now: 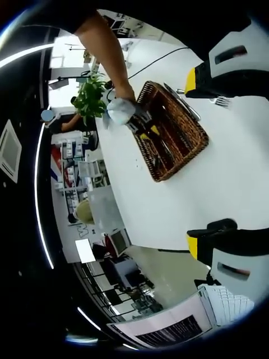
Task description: Arrange the knives, forks, and spoons in their matching storage slots by inserting each utensil handle-first until every utensil is classified and aligned in the correct compartment
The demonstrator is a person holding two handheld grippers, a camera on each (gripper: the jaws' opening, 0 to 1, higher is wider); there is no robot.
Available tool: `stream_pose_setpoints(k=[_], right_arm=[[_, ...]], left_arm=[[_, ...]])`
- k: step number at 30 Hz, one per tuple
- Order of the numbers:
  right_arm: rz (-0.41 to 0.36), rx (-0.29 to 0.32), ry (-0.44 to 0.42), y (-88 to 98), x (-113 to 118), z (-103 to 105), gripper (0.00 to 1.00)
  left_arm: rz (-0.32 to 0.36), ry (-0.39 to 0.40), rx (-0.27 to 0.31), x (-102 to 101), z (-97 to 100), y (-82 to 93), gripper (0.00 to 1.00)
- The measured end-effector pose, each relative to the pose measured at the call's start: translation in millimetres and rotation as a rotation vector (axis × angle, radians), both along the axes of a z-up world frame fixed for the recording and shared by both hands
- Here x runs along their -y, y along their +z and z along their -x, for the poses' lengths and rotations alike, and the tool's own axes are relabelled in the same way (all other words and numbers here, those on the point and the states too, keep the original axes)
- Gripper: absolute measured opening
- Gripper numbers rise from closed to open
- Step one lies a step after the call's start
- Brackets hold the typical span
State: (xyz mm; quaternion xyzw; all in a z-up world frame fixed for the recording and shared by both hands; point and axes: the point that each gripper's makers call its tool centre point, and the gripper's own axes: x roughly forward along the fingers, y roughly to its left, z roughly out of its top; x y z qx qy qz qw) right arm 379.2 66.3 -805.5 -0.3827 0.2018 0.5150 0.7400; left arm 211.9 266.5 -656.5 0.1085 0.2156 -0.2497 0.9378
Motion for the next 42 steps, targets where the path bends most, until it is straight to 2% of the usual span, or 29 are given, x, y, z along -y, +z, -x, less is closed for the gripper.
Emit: stream_pose_setpoints(k=[2,3,4,7,8,10,11,15,16,19,23,27,31,33,37,40,42], right_arm=[[-0.085,-0.011,-0.044,21.6,-3,-4,0.47],[-0.101,-0.009,-0.051,26.4,-3,-4,0.54],[-0.154,0.005,-0.084,42.7,-1,-9,0.59],[-0.233,0.003,-0.136,65.8,3,-10,0.77],[-0.255,-0.001,-0.156,73.0,7,-9,0.79],[-0.261,-0.032,-0.201,80.4,20,-1,0.72],[-0.265,-0.03,-0.197,83.7,23,2,0.72],[-0.296,-0.034,-0.264,90.3,42,17,0.94],[-0.311,-0.041,-0.29,90.7,46,20,0.96],[-0.327,-0.085,-0.358,84.0,63,38,0.96],[-0.336,-0.075,-0.418,82.8,81,52,1.0],[-0.416,-0.103,-0.54,89.9,100,64,1.0],[-0.425,-0.077,-0.573,99.8,109,84,1.0],[-0.442,-0.071,-0.606,107.4,113,93,1.0],[-0.453,-0.056,-0.71,116.2,128,112,1.0],[-0.447,-0.029,-0.776,117.5,141,124,1.0],[-0.433,-0.044,-0.81,111.5,148,129,1.0]], left_arm=[[0.005,-0.01,0.005,4,-2.5,2.4,0.99],[0.006,-0.012,0.006,5,-3.0,2.9,0.99],[0.006,-0.019,0.009,8,-4.5,4.0,0.99],[0.008,-0.035,0.015,13,-8.0,5.5,0.98],[0.011,-0.042,0.018,15,-9.4,6.5,0.98],[0.02,-0.048,0.024,20,-11.4,8.7,0.99],[0.023,-0.054,0.027,23,-12.9,9.3,0.99],[0.063,-0.071,0.027,33,-16.6,9.9,0.99],[0.069,-0.075,0.027,35,-17.7,9.1,0.99],[0.062,-0.091,0.023,41,-19.1,4.7,0.99],[0.059,-0.134,0.033,52,-22.3,3.9,0.99],[0.067,-0.16,0.032,58,-24.2,4.0,0.99],[0.057,-0.171,0.041,60,-24.8,3.6,0.99],[0.034,-0.16,0.091,54,-28.2,7.5,0.99],[0.039,-0.174,0.076,38,-29.7,3.8,0.99],[0.099,-0.198,0.013,36,-30.3,-3.8,0.99],[0.075,-0.204,0.006,34,-32.3,-10.3,0.99]])
